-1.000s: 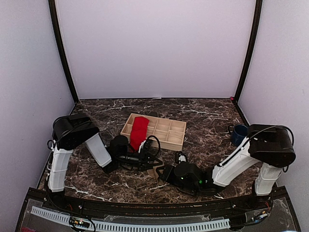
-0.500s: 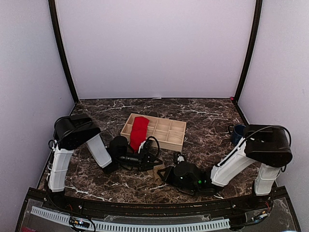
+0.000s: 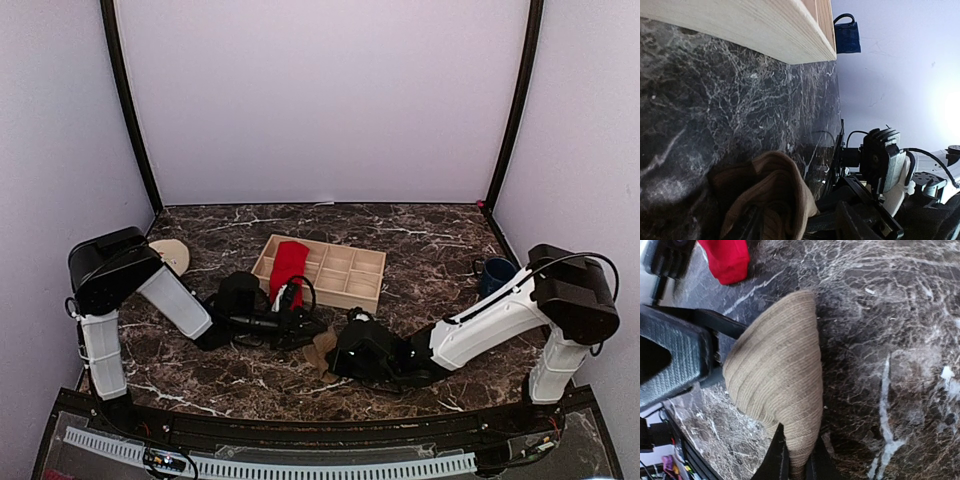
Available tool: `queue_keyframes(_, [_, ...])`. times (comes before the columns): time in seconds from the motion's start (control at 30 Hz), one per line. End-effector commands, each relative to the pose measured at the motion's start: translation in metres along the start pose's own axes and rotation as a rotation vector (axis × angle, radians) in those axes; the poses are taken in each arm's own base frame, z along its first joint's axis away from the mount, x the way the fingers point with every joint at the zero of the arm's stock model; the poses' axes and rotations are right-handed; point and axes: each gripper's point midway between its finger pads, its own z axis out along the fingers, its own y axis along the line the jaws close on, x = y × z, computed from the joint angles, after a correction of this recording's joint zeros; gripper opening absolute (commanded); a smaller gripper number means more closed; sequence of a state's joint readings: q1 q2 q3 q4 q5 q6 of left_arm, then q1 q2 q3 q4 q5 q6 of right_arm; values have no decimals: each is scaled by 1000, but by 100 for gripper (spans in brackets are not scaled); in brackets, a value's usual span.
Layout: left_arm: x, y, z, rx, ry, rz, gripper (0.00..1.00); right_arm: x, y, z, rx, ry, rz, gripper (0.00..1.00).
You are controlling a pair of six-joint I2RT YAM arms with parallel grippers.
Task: Roll the socks
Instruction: Roll the sock at the center of the board.
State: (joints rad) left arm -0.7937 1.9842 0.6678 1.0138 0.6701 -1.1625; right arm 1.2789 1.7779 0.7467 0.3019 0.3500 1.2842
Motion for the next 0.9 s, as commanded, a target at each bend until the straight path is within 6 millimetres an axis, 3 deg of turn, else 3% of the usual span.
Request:
queue_keyframes(0.0, [-4,14,-14,-127,-54,27,52,-2,-5,-5,118,57,-110,3])
queue_keyframes(0.27, [-8,3,-16,-167,-38,29,53,-13,9,1,265,80,-278,3])
queue_keyframes(0.4, [-6,4,-25,-260,-12,24,59,-19,17,5,326,83,-364,3])
queue_keyframes(0.6, [-5,-6,-39,-356,6,-5,69,-15,14,12,384,98,-444,2])
queue_keyframes(0.87, [4,-13,-39,-376,84,-77,69,-10,22,14,434,64,-540,2])
